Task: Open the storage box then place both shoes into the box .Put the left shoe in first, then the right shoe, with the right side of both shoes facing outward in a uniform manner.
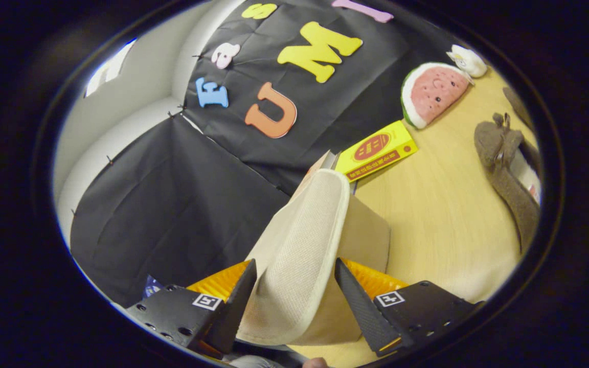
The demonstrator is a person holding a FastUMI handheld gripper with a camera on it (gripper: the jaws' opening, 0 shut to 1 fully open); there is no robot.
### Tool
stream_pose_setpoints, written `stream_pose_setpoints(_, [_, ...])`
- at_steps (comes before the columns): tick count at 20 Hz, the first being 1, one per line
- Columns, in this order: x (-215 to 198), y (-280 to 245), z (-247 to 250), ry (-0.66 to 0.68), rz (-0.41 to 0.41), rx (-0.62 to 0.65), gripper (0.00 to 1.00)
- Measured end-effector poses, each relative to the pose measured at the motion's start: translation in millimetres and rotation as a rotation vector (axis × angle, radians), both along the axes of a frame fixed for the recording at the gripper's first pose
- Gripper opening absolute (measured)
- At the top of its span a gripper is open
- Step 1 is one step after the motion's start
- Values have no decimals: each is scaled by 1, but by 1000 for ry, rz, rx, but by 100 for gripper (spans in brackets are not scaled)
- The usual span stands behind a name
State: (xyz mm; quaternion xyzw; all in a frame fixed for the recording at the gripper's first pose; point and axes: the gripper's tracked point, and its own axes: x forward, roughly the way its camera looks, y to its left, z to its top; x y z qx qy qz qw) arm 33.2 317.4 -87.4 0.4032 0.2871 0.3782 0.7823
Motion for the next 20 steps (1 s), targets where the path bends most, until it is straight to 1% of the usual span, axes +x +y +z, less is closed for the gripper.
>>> stream_pose_setpoints(1, [4,-3,7,3,-1,23,93])
stream_pose_setpoints(2, [1,-7,13,-4,-10,32,74])
stream_pose_setpoints(4, [1,-16,25,-47,-23,21,72])
stream_pose_setpoints(5, [6,-23,36,-67,-52,7,71])
stream_pose_setpoints(6, [7,-22,36,-83,-61,-6,54])
stream_pose_setpoints(7, [0,-18,40,-95,-25,-23,37])
stream_pose_setpoints(8, [-2,-14,43,-105,-17,-35,20])
stream_pose_setpoints(9, [-2,-13,49,-131,-17,-45,20])
stream_pose_setpoints(10, [7,-22,60,-130,-51,-46,12])
stream_pose_setpoints(11, [5,-17,63,-139,-35,-49,3])
stream_pose_setpoints(12, [3,-10,72,-149,-33,-61,3])
stream_pose_setpoints(15, [-1,13,118,-216,-1,-84,3])
stream_pose_setpoints(20, [-10,70,174,-294,59,-181,3])
